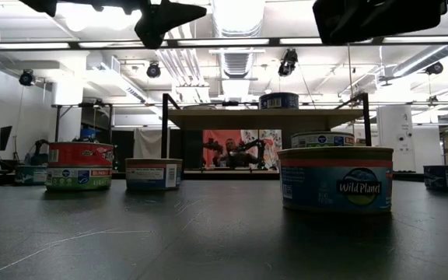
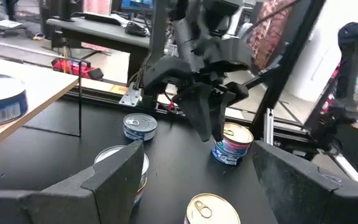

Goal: Stack canned seafood by type on shelf
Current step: Put the blue pink tuna can on the shelf

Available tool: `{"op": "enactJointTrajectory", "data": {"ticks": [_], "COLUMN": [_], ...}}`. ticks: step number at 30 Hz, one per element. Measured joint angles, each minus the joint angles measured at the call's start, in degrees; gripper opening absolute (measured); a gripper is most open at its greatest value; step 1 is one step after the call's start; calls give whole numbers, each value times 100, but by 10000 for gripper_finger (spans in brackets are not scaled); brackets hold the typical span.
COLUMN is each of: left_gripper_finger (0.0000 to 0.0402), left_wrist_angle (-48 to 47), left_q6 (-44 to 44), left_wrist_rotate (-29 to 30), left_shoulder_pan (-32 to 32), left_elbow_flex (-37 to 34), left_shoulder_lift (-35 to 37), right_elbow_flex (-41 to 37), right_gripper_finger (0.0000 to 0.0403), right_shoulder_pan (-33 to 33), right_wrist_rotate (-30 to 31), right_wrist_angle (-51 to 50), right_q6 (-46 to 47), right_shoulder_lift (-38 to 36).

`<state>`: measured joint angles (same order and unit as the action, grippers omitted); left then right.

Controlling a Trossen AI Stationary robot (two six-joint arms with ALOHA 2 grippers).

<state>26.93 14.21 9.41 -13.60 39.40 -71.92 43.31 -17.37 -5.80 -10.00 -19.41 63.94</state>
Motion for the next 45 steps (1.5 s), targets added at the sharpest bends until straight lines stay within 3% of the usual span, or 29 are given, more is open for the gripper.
{"op": "enactJointTrajectory", "data": {"ticks": [2, 7, 9, 16, 23, 30, 45], "left_gripper_finger": [284, 284, 284, 284, 282, 255, 164], "left_wrist_angle": [70, 877, 916, 928, 1072, 1042, 564], "left_q6": [-367, -1267, -1524, -2252, -2052, -1216, -613], "left_wrist_rotate": [-860, -3737, -4286, -5406, -4970, -2759, -1542], "left_shoulder_pan": [-20, -125, -125, -130, -128, -81, -86], "left_elbow_flex": [-9, -17, -17, -18, -20, -20, -20], "left_shoulder_lift": [-17, -228, -291, -674, -927, -927, -927], "right_elbow_flex": [0, -2, -4, -56, -72, -79, -81], "right_gripper_finger": [124, 132, 132, 120, 111, 116, 88], "right_shoulder_pan": [0, 13, 13, 11, 11, 11, 11], "right_wrist_rotate": [-5, -5, -6, -18, -18, -16, -12], "right_wrist_angle": [2, -7, -38, -78, -66, -61, -53], "right_q6": [391, 1652, 1965, 2258, 2240, 2238, 2284], "right_shoulder_lift": [0, 0, 0, 2, 2, 2, 2]}}
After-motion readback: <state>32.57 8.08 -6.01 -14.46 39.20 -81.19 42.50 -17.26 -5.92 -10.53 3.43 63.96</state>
